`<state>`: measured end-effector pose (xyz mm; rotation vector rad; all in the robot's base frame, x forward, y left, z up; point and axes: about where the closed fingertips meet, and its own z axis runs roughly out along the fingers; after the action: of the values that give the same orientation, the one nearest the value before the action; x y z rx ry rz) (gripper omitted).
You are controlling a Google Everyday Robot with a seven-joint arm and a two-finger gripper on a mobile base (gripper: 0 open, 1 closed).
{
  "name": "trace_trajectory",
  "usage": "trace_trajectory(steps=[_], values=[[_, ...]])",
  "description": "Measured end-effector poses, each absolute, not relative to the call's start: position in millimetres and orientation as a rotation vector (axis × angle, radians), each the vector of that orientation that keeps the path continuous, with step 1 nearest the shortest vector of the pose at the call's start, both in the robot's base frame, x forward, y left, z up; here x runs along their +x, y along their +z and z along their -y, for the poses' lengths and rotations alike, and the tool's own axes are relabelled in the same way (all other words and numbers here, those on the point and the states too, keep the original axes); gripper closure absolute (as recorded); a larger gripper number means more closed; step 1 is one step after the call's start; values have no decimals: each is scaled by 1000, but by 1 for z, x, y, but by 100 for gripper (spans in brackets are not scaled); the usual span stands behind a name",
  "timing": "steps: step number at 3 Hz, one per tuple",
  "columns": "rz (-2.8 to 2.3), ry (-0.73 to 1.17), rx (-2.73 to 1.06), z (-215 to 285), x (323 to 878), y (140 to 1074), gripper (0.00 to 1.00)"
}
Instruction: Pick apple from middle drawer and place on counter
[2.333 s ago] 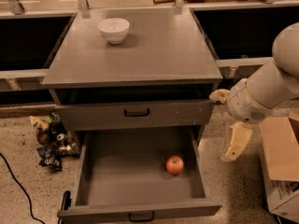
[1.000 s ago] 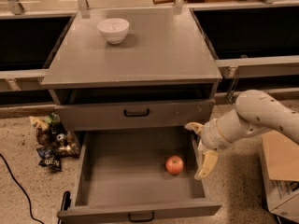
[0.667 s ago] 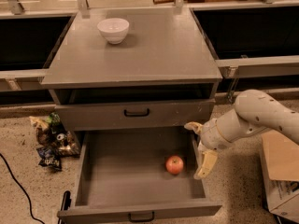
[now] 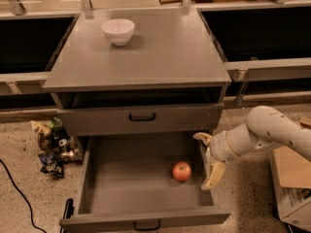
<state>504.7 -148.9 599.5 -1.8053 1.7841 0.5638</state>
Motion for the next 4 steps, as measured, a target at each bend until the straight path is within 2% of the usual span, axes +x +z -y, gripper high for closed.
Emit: trace_trajectory(steps=[4], values=[[-1802,622,-1554,156,542,463,0]])
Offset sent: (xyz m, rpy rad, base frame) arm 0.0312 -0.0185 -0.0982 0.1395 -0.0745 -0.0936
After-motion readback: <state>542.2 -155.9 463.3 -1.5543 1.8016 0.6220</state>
